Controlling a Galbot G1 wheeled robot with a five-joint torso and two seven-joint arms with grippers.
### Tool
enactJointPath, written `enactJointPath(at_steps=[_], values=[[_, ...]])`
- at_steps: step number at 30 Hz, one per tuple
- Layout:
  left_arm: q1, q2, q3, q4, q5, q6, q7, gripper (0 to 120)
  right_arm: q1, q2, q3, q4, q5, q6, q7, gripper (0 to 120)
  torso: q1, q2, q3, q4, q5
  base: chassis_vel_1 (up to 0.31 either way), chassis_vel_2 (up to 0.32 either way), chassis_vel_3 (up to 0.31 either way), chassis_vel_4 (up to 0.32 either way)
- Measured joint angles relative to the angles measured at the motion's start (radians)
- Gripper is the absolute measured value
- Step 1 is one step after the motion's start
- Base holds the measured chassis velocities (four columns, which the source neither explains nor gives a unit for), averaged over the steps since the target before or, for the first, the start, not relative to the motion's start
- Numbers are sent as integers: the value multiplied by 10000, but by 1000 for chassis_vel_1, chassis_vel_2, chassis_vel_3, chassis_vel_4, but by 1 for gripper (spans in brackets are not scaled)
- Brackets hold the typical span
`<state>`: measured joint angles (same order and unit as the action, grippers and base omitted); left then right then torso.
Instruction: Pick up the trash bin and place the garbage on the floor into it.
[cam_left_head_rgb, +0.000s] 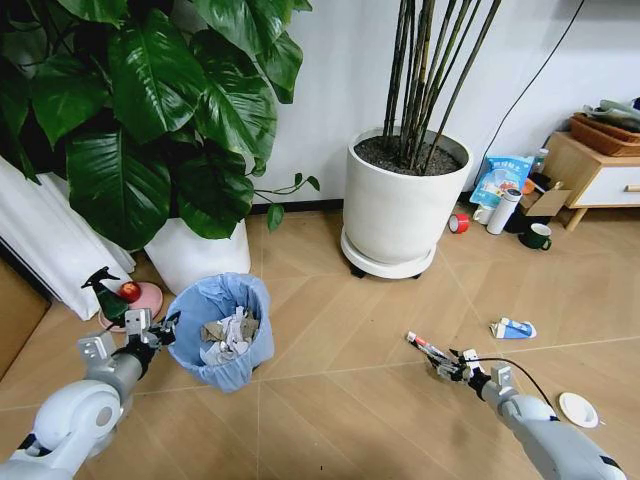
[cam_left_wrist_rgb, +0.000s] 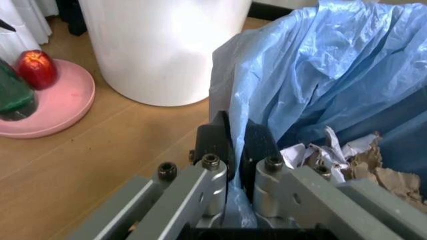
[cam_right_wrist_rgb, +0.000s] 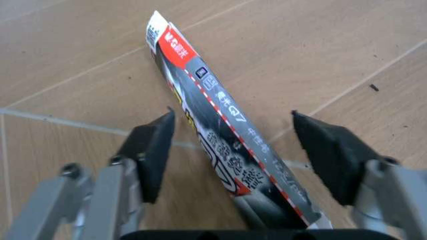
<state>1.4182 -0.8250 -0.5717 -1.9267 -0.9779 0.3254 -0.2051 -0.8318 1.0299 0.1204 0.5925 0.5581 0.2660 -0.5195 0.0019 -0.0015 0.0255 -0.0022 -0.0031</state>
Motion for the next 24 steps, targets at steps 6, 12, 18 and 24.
enactJointPath(at_steps=[6, 12, 18, 24], values=[[-26, 34, 15, 23, -10, 0, 9, 0, 0, -24, -5, -37, -92, -99, -45, 40, 0, 0, 0, 0, -1, 0, 0, 0, 0], [-29, 36, 21, 26, -15, 0, 21, 0, -50, -64, -10, -46, -104, -151, -152, 19, 0, 0, 0, -1, -1, 0, 0, 0, 0], [-28, 39, 18, 25, -26, -1, 29, 0, -133, -93, 6, 114, -75, -156, -228, 0, 0, 0, -1, -1, -1, 0, 0, 0, 0], [40, 46, 15, 12, -29, -8, 42, 0, -546, -398, -128, 1327, 303, -4, -253, 0, 0, -1, 0, -5, -2, 0, 0, 0, 0]])
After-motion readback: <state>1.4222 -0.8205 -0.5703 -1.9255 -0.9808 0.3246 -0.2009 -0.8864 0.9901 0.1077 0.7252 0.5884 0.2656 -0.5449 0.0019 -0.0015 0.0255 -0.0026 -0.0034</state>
